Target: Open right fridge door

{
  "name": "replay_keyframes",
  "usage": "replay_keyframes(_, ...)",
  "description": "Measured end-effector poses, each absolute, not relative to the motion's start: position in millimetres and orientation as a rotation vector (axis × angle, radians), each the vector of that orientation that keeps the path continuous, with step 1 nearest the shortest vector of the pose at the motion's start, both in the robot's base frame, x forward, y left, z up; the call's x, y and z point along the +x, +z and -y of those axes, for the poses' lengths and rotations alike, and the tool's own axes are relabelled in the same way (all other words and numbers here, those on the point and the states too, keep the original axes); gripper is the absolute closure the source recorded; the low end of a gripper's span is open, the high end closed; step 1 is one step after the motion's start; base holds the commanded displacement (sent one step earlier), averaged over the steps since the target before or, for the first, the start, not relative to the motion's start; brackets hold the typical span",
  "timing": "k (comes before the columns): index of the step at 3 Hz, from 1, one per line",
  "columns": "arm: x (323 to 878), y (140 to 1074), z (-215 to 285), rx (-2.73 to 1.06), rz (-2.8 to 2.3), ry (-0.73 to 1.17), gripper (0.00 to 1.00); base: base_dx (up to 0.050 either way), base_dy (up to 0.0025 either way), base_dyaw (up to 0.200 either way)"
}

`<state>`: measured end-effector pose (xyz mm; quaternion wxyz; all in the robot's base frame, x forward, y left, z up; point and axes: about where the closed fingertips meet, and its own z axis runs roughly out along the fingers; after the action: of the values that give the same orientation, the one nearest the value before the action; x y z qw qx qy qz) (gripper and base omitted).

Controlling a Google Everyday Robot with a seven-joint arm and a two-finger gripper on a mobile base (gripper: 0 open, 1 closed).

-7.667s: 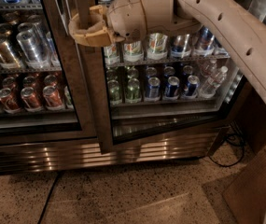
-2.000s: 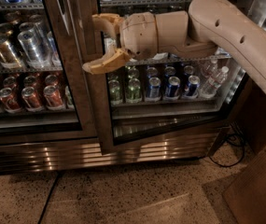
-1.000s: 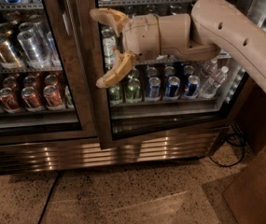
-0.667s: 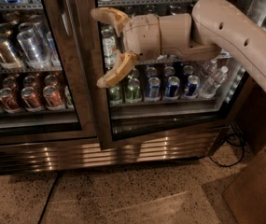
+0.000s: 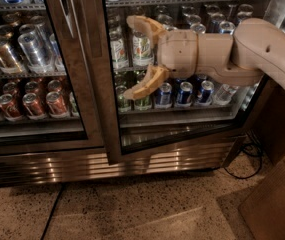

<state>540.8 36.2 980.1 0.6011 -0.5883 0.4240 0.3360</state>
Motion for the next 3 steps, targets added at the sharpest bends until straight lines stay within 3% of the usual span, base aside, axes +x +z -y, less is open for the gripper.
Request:
replay_keyframes(1,536.3,972.6,12.1,-1.261,-1.032,0.726,0.00,0.000,0.00000,0.000)
replay_keyframes(3,537.1,973.2,10.6,-1.310,-1.074,0.673,0.00,0.000,0.00000,0.000)
